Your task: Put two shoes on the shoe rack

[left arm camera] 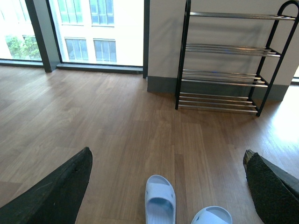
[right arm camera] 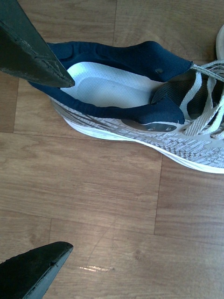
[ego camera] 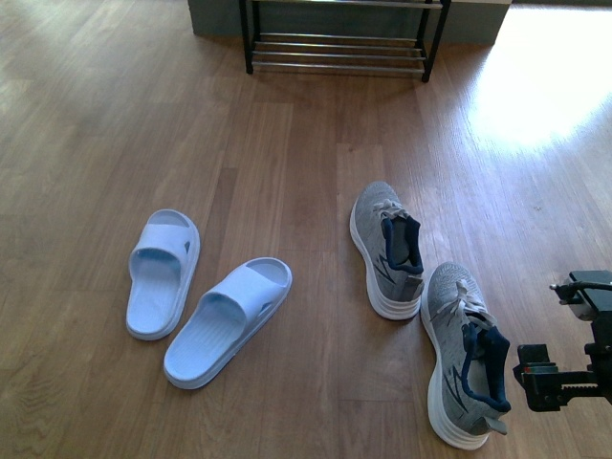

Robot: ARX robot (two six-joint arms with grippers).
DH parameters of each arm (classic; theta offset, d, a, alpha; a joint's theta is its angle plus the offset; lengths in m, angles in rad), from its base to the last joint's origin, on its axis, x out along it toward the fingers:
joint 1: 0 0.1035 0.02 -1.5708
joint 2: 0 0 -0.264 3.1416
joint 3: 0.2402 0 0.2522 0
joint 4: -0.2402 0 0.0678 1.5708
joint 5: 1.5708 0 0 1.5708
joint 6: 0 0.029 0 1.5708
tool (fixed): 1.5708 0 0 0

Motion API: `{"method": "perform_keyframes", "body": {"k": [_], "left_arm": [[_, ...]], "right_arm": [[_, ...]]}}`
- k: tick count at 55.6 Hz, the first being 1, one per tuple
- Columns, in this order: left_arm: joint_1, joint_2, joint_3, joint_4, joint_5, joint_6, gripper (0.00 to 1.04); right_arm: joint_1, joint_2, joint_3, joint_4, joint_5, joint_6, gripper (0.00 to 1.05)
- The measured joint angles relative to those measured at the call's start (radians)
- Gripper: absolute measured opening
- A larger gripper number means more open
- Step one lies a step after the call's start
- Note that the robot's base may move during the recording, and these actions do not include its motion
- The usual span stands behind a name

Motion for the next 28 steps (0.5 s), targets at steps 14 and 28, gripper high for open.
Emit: {"method": "perform_keyframes", "body": {"k": [14,28], "left_arm": [[0.000,0.000,0.000,0.000,0.000,0.000,0.95],[0.000,0.000,0.000,0.000,0.000,0.000,0.95]], "right_arm": [[0.012,0.135,0.126,-0.044,0.001,0.005,0.96],[0.007,0.211,0.229,-0.076,0.007,0.004,0.96]]}}
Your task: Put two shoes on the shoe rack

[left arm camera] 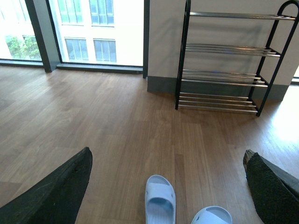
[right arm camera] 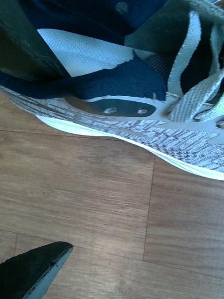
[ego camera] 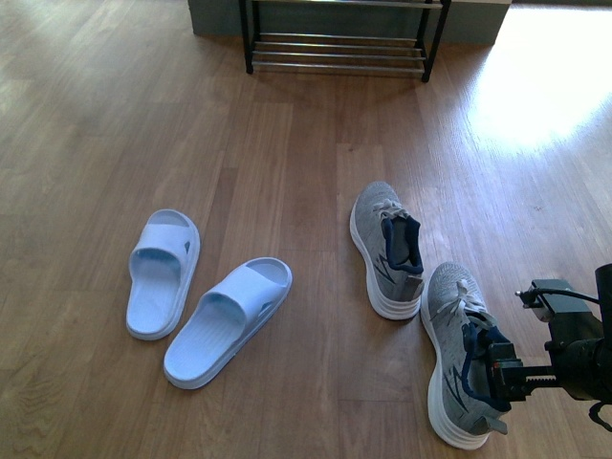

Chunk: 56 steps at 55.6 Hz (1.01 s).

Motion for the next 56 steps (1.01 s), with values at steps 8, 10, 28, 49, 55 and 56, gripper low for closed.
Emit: {"method": "perform_keyframes", "body": {"k": [8,10,28,49,55,56], "left_arm": [[0.000,0.000,0.000,0.000,0.000,0.000,0.95],[0.000,0.000,0.000,0.000,0.000,0.000,0.95],[0.000,0.000,0.000,0.000,0.000,0.000,0.95],[0.000,0.000,0.000,0.000,0.000,0.000,0.95],[0.000,0.000,0.000,0.000,0.000,0.000,0.95],[0.000,0.000,0.000,0.000,0.000,0.000,0.95]], "right_arm": [[-0.003,0.019,0.041,-0.019,-0.013,0.000,0.96],[-0.003,0.030,0.052,-0.021,-0.018,0.000,0.96],[-0.011,0.082,0.081,-0.008,-0.103,0.068,0.96],[-0.024,0.097,0.061,0.048,-0.188,0.118,0.33],[-0.023,0.097,0.043,0.067,-0.217,0.124,0.14],[-0.023,0.097,0.042,0.069,-0.219,0.124,0.12]]}}
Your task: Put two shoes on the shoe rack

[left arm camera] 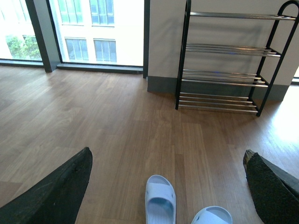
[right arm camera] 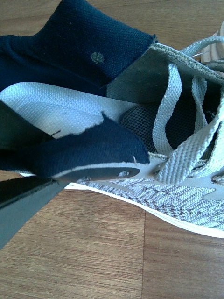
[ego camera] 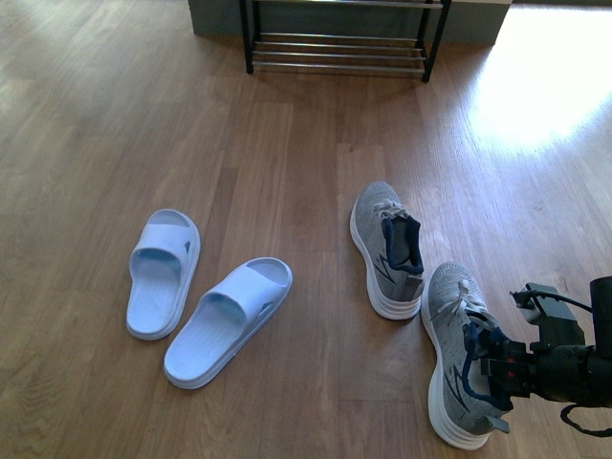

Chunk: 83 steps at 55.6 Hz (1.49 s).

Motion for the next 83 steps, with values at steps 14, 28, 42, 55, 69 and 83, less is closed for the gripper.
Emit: {"method": "perform_keyframes", "body": {"k": [14,28,42,55,69,83], "left_arm": [[0.000,0.000,0.000,0.000,0.000,0.000,0.95],[0.000,0.000,0.000,0.000,0.000,0.000,0.95],[0.000,0.000,0.000,0.000,0.000,0.000,0.95],[0.000,0.000,0.000,0.000,0.000,0.000,0.95],[0.000,0.000,0.000,0.000,0.000,0.000,0.95],[0.000,0.000,0.000,0.000,0.000,0.000,0.95]], "right_arm": [[-0.011,-0.037,-0.095,0.089,-0.021,0.032,0.01],[-0.102,-0.225,-0.231,0.110,-0.015,0.013,0.01],[-0.226,-0.742,-0.435,-0.018,-0.116,-0.002,0.01],[-0.291,-1.196,-0.590,-0.186,-0.174,0.027,0.01],[-0.370,-1.611,-0.653,-0.364,-0.256,0.080,0.01],[-0.422,-1.743,-0.686,-0.385,-0.298,0.137,0.01]]}}
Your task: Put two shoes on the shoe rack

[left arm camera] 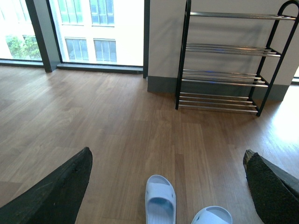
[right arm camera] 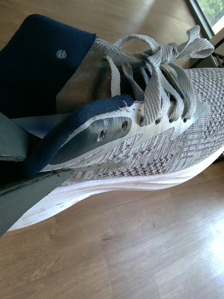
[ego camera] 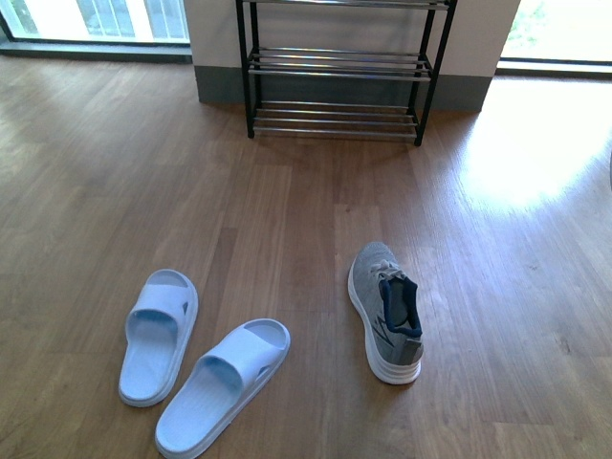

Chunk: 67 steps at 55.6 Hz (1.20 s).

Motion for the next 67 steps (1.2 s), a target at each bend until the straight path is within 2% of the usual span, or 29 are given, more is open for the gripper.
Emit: {"method": "perform_keyframes", "body": {"k": [67], "left_arm": [[0.000,0.000,0.000,0.000,0.000,0.000,0.95]], "right_arm": [[-0.002,-0.003,-0.007,0.001,-0.006,0.003,0.01]]}}
